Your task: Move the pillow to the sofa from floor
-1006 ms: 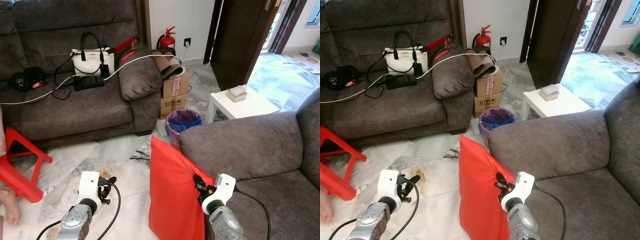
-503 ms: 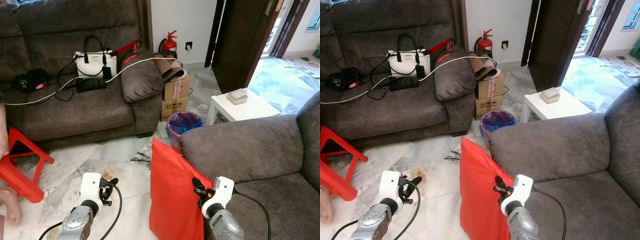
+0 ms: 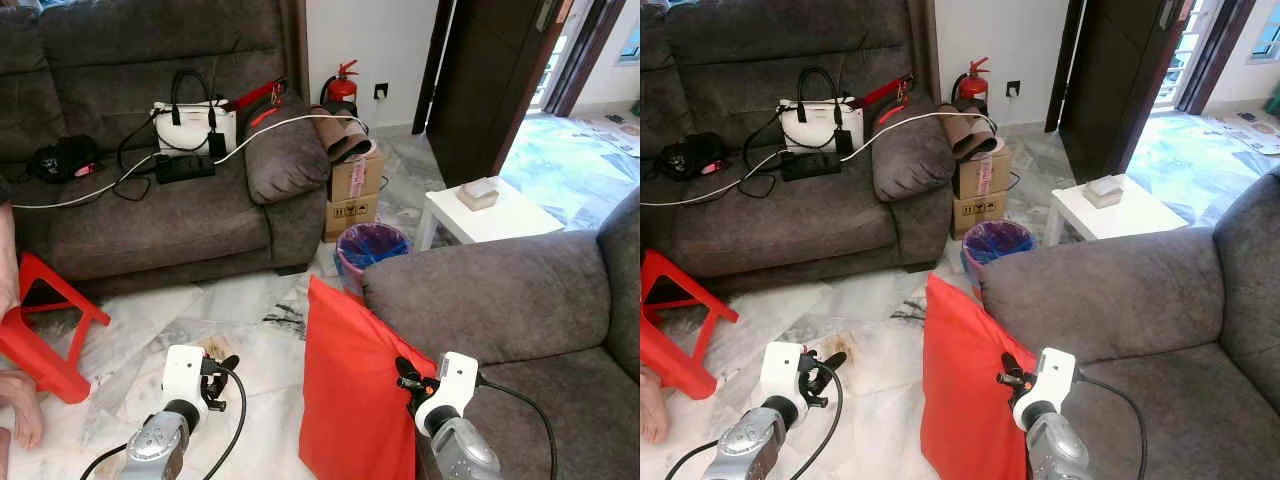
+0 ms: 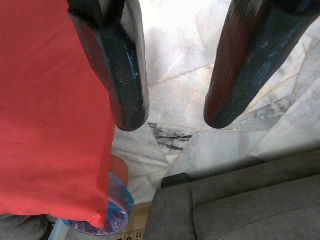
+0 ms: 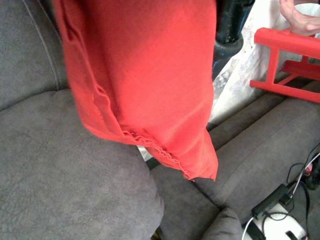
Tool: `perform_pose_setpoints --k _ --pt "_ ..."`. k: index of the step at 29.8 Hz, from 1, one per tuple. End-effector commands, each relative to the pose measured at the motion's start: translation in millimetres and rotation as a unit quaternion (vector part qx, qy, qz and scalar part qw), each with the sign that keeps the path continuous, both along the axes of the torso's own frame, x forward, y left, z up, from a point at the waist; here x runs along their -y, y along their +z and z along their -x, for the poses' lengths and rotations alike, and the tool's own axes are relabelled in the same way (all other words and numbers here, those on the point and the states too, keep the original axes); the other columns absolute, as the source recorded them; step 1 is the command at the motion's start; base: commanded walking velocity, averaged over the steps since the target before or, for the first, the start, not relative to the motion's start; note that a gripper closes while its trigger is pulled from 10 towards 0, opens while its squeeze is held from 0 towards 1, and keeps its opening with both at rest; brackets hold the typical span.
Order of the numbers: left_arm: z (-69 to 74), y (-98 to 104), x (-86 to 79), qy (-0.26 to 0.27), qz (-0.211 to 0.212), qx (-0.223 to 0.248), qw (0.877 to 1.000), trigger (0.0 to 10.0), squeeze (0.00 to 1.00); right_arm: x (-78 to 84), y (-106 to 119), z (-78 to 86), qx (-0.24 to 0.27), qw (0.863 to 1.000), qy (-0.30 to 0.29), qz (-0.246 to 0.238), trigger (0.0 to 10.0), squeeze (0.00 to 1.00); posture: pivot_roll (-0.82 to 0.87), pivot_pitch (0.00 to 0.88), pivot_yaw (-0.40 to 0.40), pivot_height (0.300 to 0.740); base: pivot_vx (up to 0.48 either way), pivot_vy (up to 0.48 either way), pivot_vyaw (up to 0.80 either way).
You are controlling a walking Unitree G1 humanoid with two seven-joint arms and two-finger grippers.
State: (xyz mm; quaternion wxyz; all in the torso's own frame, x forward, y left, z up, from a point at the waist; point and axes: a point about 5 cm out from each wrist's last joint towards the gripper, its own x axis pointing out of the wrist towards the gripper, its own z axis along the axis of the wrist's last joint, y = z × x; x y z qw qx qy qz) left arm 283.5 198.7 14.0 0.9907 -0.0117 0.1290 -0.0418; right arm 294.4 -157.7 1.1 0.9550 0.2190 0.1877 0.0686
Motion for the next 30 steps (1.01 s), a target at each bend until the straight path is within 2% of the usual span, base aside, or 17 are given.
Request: perform_pose_setpoints --k 1,30 --pt "2.8 -3.7 -2.3 0.009 0.008 -0.007 1.0 10.0 0.0 5.5 11.4 -8.0 0.036 0.999 -0.016 0.002 10.0 0.0 0.18 0.057 0.032 0.74 0.0 0.0 -0.8" --pt "3.4 -3.9 -1.0 0.008 0.009 -0.004 1.0 10.0 0.0 3.2 9.6 -7.2 0.03 0.999 -0.019 -0.01 10.0 0.0 0.19 0.065 0.032 0.74 0.0 0.0 -0.78"
